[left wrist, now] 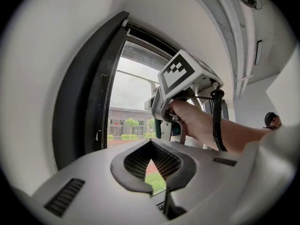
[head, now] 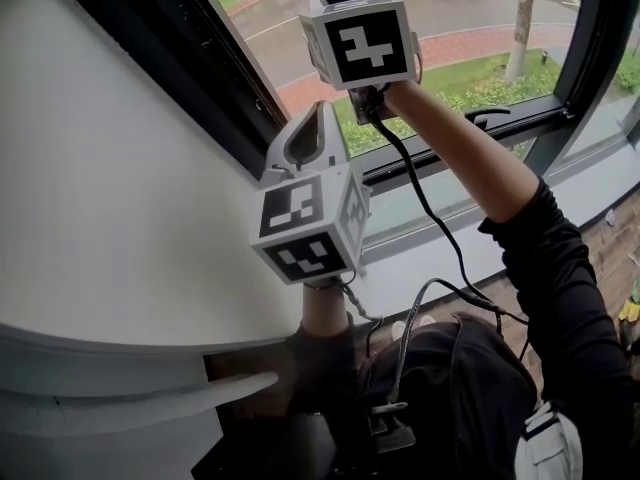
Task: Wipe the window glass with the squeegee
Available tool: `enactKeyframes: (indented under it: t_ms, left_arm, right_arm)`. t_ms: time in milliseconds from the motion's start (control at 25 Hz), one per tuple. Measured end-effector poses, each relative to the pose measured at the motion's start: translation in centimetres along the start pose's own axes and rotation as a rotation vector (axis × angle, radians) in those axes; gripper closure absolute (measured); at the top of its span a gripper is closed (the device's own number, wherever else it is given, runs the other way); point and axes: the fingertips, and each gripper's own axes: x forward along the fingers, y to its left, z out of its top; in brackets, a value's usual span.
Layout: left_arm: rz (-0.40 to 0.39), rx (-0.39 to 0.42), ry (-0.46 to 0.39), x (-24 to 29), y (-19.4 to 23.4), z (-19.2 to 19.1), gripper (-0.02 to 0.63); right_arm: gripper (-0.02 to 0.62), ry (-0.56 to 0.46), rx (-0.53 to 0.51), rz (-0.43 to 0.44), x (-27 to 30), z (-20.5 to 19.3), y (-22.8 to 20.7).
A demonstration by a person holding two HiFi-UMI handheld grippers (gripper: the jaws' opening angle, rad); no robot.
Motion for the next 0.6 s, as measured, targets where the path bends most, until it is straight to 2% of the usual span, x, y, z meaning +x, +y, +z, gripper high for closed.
enactKeyframes:
  t_ms: [600]
  left_arm:
    - [0.002, -0.019, 0.048, -0.4, -0.2, -2.6, 0.606]
  right_arm:
    - [0.535, 0.047, 0.018, 0.002, -0.5, -3.7, 0.2]
